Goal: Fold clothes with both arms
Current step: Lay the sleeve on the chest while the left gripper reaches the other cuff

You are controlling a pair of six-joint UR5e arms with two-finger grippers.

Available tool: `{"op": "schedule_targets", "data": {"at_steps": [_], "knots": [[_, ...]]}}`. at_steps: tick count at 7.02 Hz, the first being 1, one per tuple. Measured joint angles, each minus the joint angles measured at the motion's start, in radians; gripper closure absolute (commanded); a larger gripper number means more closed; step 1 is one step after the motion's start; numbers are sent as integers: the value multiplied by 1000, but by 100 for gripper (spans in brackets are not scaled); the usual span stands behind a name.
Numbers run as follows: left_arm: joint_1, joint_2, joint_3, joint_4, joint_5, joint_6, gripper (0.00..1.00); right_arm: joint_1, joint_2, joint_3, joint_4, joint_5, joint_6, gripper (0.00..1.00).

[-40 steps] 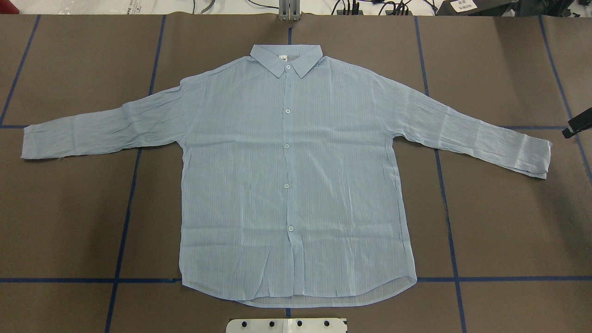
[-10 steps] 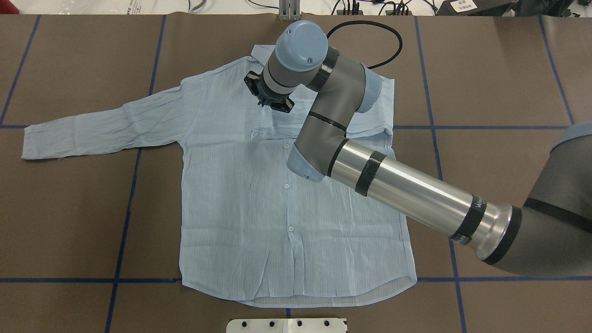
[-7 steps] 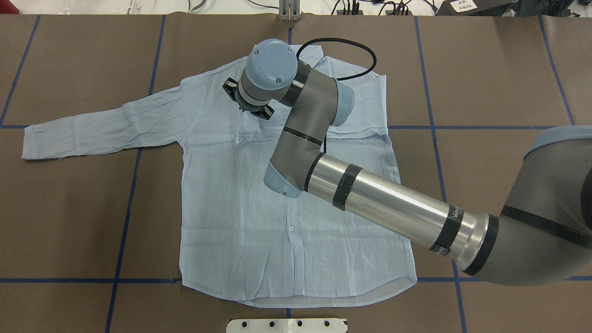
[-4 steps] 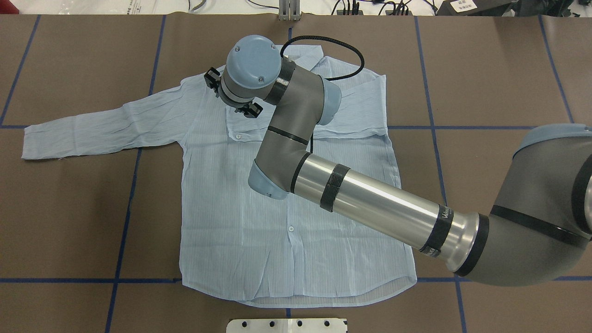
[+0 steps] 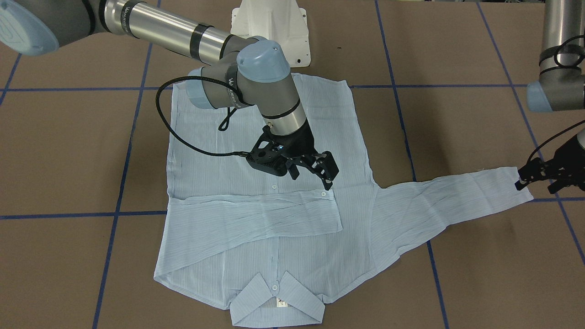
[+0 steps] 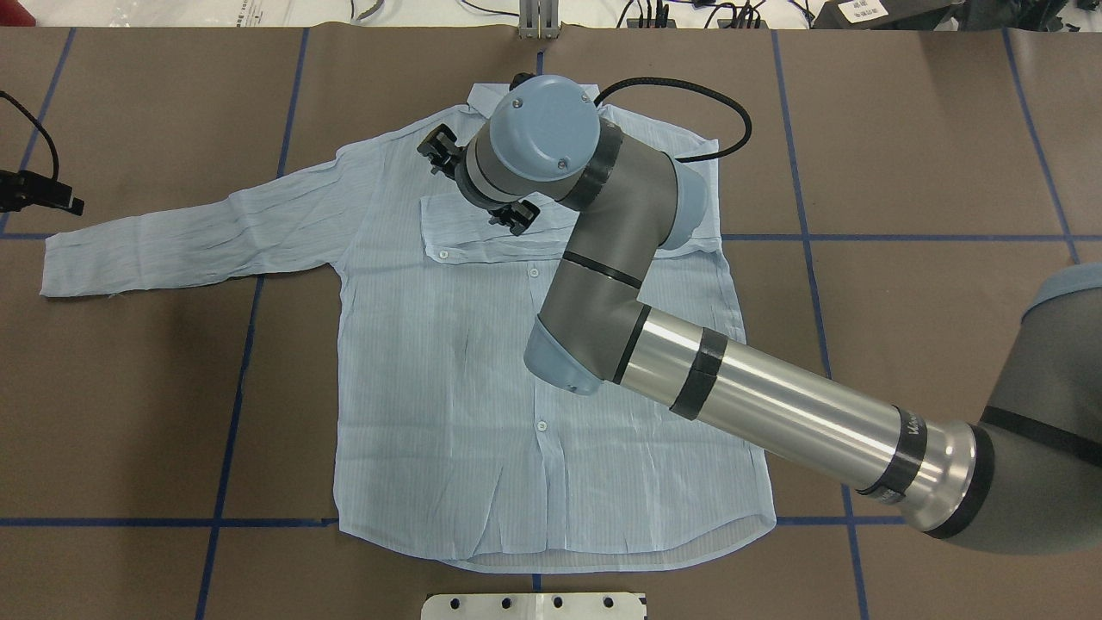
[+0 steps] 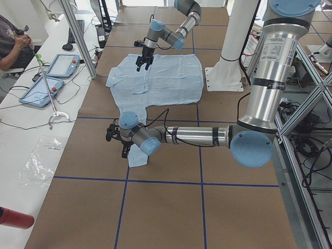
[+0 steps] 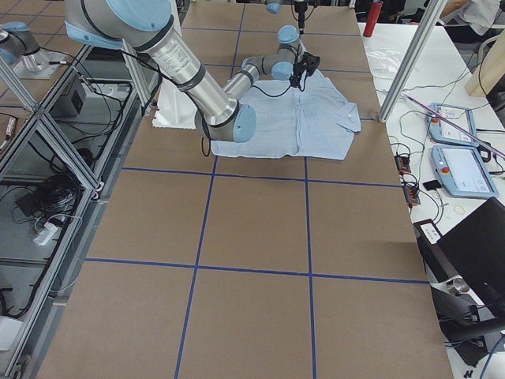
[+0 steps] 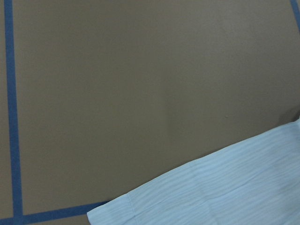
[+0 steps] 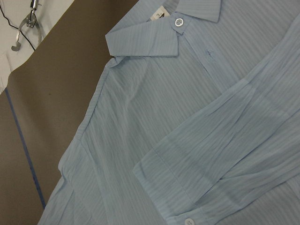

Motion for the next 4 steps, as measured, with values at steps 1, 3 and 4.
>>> {"op": "schedule_targets", "data": {"at_steps": [1,3,4], "knots": [[14,2,53,-68,26,-25,10,0,-19,19,-1,-5,-1,0],[27,2,106,-120,39,-41,17,-1,-38,28,2,-9,-6,0],[34,2,118,-126,40,-43,17,-1,-42,29,3,-9,-8,0]]}}
